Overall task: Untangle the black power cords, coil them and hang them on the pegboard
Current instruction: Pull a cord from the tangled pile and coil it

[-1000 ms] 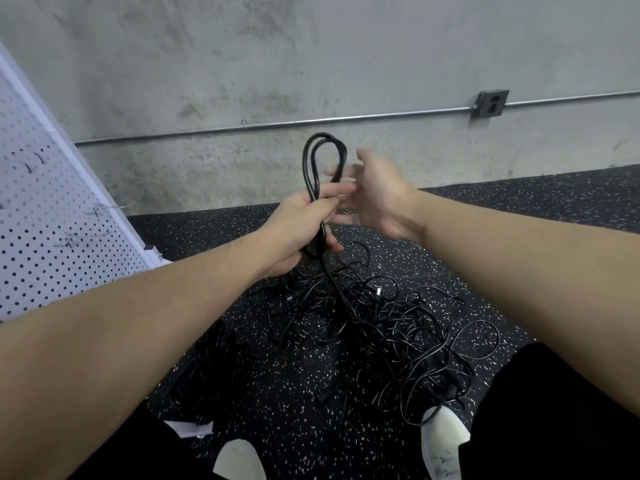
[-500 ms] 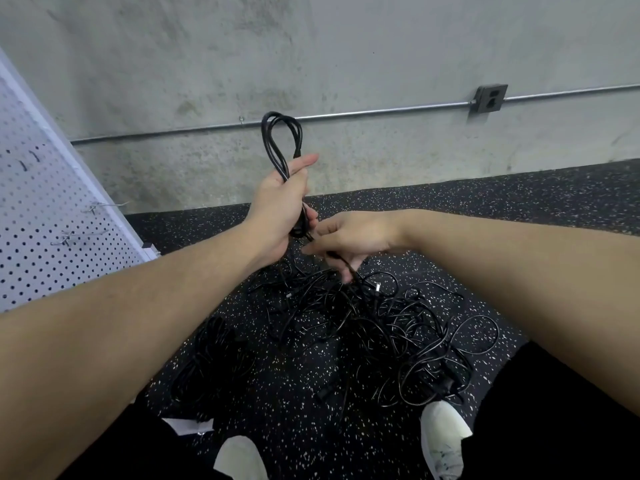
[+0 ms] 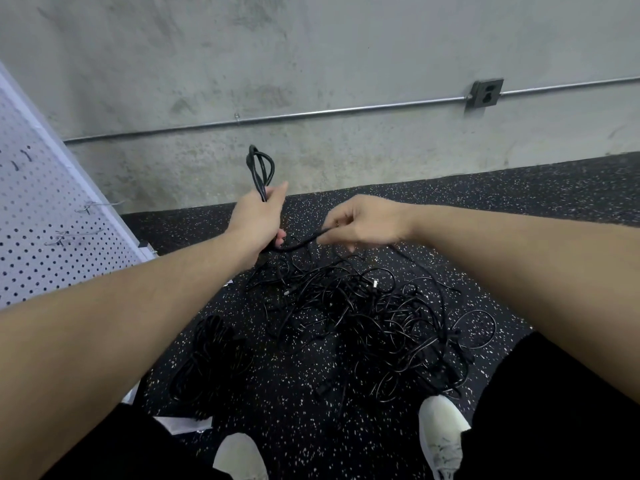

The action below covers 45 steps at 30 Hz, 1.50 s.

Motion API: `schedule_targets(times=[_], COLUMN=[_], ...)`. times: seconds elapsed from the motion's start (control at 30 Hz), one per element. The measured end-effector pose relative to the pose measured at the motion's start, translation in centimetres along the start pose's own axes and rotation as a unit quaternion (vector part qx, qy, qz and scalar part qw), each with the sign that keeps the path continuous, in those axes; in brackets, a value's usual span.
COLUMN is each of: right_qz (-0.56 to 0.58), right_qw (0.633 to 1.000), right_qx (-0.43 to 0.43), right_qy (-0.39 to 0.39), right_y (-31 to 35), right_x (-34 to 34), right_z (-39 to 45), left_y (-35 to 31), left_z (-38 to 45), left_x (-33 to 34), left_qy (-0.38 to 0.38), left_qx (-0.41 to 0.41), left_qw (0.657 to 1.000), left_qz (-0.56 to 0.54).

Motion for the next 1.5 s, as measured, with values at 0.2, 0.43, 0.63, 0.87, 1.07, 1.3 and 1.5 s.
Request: schedule_targets(times=[0.2,0.43,0.63,0.87,1.07,1.3,1.5], right_qz=[-0.143,0.024,0.012,0.041,0.009,0.108,0.155], right_qw=[0.970,0.989,0.989,0.990,0.989,0.977,0.951], right_qx=[0.062,0.025,0.005,0.039,0.050,0.049,0.051], right_qy=[-0.185,-0.141,-0.150,-0.128,-0.136,-0.177,-0.262], right_y=[-0.2,-0.5,-0.4,-1.1,-1.5,-1.3,-1.2], right_x=[-1.0,-1.6,-1.5,-1.8,-1.9,-3.2,-3.2], right_z=[0.6,0.6,0.7,0.2,0.0,0.4,0.7], left_y=[-0.2,-0.5,-0.1,-0.2,-0.8,0.5,0.7], left_z=[-0.4,-0.1,-0.1,-0.9,-0.7,0.0,-0.1], left_x=[0.3,0.3,1.0,1.5,0.9,0.2,-0.1], left_qy=[0.086,0.188,0.170,0.155,0.088,0.118,0.159], left_qx=[0.052,0.095,0.133,0.077,0.076,0.067,0.091], left_qw=[0.989,0.963,0.958,0.983,0.993,0.988,0.979], left_qz=[0.109,0.167,0.191,0.067,0.028,0.078,0.094])
Point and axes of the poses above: each hand's wrist, its own z-axis towards the middle knuckle, its own x-axis out of the palm, y = z × x, the point moved 1 cm from there along z, towards the middle knuckle, and after that the axes turned 14 degrees about -y, right-handed, at the moved point
